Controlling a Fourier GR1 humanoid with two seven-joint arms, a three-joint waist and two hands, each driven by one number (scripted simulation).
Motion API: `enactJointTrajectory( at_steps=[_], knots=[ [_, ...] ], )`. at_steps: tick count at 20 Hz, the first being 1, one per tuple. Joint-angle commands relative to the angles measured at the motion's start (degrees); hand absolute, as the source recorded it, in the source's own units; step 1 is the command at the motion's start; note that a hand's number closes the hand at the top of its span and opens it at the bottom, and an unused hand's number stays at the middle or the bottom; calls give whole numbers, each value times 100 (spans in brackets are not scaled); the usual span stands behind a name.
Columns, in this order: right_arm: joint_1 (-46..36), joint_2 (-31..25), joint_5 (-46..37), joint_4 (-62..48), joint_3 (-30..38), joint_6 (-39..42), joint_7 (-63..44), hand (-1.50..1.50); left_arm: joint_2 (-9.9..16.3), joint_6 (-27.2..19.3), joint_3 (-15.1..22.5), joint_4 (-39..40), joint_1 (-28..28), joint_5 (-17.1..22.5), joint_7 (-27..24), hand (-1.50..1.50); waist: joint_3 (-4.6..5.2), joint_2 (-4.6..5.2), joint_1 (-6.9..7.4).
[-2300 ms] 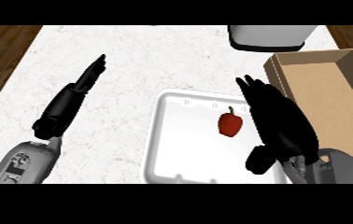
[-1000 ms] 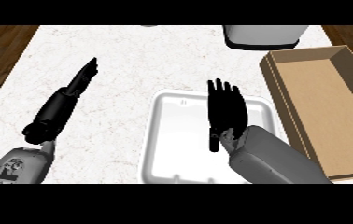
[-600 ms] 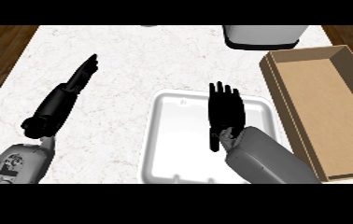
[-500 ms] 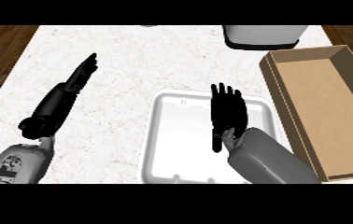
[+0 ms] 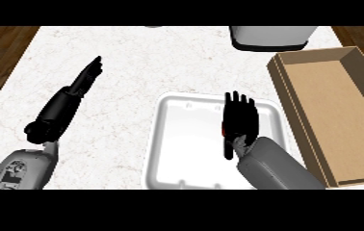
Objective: Pick the bell pepper from the tray and place it in the cardboard box
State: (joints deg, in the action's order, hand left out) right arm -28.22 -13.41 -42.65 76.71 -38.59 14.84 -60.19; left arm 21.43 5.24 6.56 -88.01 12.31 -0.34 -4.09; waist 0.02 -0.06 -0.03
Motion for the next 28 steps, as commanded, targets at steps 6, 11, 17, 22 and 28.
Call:
enactJointTrajectory(
  at_steps=[6,11,17,22,28],
  knots=[
    [81,319,-491,-558,657,210,136,-150,-174,255,-173,-308,4,-65,331,0,-2,3,25],
    [-31,379,-871,-1288,609,-20,1289,150,-153,468,-359,-175,-9,-119,112,0,-3,12,51],
    [173,258,-1621,-810,400,-410,1486,150,-350,414,-462,158,265,-262,156,0,-2,9,-4],
    [-244,426,-1837,-1404,836,-716,2020,150,-609,302,-299,-56,26,-537,70,0,-3,14,33],
    [-1668,551,-1003,-2824,2352,-1904,2703,150,-434,535,-294,-208,43,-386,50,0,-14,106,275]
  ],
)
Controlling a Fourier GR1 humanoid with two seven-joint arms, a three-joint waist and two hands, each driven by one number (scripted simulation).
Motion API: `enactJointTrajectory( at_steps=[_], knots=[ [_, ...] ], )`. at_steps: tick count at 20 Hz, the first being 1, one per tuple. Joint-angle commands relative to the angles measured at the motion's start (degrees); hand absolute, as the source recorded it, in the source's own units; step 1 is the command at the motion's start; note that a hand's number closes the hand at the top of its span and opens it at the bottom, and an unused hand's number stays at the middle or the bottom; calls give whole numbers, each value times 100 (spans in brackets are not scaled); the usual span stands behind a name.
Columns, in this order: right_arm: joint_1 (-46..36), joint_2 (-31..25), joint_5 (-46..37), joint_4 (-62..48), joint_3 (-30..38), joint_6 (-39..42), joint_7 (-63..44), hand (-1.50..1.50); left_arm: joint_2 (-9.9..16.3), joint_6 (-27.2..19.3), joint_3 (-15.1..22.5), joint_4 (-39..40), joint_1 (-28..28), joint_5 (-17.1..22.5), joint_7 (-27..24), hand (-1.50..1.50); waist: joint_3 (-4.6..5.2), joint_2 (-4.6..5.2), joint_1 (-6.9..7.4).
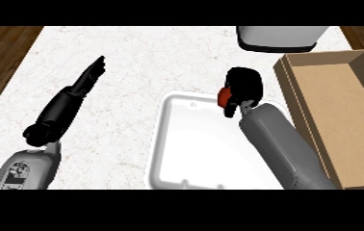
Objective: Pick the bell pepper from the tray and place it in the cardboard box
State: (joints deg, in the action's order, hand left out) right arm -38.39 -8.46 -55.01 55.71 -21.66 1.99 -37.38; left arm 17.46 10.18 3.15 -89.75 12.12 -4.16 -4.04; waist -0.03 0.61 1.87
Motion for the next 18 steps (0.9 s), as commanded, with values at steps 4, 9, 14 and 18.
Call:
enactJointTrajectory(
  at_steps=[4,9,14,18],
  knots=[
    [-1333,4,-108,-1445,723,-1179,859,150,-86,19,-121,386,559,23,278,0,-1,8,-33],
    [-2098,-174,-593,-1547,651,-1034,541,150,-248,-143,68,-31,116,-184,305,0,3,-48,-77],
    [-2367,-405,-766,-1026,1036,-1438,-386,150,-99,-12,-143,208,37,-112,-33,0,5,-68,-160],
    [-2126,-561,-829,-617,1455,-1999,-1219,150,-135,15,-96,-99,-93,-61,174,0,1,-103,-205]
  ],
)
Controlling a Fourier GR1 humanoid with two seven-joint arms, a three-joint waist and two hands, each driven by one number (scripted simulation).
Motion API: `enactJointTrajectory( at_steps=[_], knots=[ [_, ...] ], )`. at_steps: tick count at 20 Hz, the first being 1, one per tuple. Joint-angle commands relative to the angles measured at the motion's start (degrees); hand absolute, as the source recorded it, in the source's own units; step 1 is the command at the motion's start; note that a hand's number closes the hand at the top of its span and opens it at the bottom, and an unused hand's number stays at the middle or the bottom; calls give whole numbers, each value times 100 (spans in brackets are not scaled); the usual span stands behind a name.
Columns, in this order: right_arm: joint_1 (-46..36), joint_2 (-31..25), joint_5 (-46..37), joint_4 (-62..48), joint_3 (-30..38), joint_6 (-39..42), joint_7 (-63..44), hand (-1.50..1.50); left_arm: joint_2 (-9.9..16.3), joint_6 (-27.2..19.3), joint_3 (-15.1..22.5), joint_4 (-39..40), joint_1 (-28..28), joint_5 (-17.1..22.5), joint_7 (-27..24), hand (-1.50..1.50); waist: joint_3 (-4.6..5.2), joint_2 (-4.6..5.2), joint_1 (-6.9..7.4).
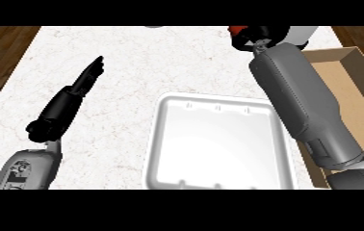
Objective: Pick the bell pepper from the tray and place it in the cardboard box
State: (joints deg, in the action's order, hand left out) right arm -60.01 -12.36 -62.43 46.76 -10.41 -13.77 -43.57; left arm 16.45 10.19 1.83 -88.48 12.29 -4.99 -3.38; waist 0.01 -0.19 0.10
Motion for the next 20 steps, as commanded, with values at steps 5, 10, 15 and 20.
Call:
enactJointTrajectory(
  at_steps=[5,10,15,20],
  knots=[
    [144,-870,-184,667,723,-208,-988,150,-53,-36,-27,137,-61,-113,-160,0,-1,-5,-70],
    [828,-1143,-218,865,1036,-536,-926,150,-114,-25,-3,-52,-3,-169,19,0,-2,15,-20],
    [1086,-1921,260,753,1381,451,-278,150,77,194,-264,248,119,-26,-149,0,0,14,-49],
    [1405,-2286,1243,395,1925,1688,274,150,-113,47,-69,75,-104,-186,-188,0,-3,7,-94]
  ],
)
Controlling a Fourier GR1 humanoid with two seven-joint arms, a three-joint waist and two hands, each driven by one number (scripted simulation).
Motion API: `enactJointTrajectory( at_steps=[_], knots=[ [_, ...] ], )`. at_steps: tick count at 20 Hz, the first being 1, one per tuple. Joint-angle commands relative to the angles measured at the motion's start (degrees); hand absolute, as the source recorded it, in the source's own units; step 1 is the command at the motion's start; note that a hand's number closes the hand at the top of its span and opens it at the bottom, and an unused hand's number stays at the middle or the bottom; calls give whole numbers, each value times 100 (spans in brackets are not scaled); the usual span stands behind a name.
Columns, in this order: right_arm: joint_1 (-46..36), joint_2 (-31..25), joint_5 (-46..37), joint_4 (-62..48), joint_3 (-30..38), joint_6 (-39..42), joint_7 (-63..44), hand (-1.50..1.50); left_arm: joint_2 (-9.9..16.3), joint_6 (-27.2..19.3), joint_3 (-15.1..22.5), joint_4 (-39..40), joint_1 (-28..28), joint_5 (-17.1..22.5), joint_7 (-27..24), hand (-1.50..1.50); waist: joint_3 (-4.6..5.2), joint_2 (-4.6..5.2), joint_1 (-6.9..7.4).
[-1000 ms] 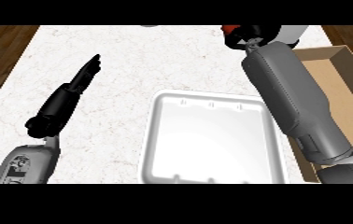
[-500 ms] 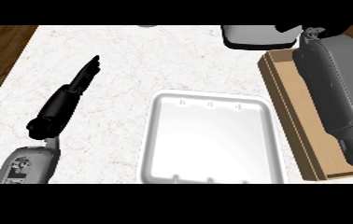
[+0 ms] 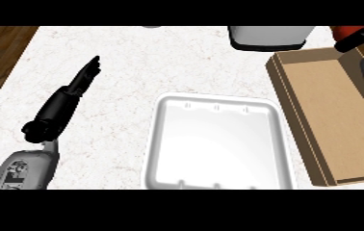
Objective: Pick the bell pepper from the tray and place it in the cardboard box
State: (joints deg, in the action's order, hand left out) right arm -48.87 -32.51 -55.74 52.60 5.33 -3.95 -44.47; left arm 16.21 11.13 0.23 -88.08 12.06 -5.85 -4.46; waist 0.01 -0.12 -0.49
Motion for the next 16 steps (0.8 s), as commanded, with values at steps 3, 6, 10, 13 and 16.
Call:
enactJointTrajectory(
  at_steps=[3,6,10,13,16],
  knots=[
    [629,-229,688,-318,415,870,491,150,-173,-43,205,-387,-336,-108,50,0,-3,0,49],
    [749,-568,1138,-241,676,1576,864,150,-98,-13,49,115,-156,-158,-243,0,0,8,9],
    [1198,-666,1367,-164,807,2163,729,150,-35,65,1,-457,-217,-53,252,0,-1,-16,37],
    [1267,-565,1665,-424,939,2143,1521,-150,33,191,-146,-205,-78,31,61,0,-2,13,67],
    [1390,-475,1803,-67,943,2038,1988,-150,-126,69,-55,-204,-57,-90,140,0,-3,10,68]
  ],
)
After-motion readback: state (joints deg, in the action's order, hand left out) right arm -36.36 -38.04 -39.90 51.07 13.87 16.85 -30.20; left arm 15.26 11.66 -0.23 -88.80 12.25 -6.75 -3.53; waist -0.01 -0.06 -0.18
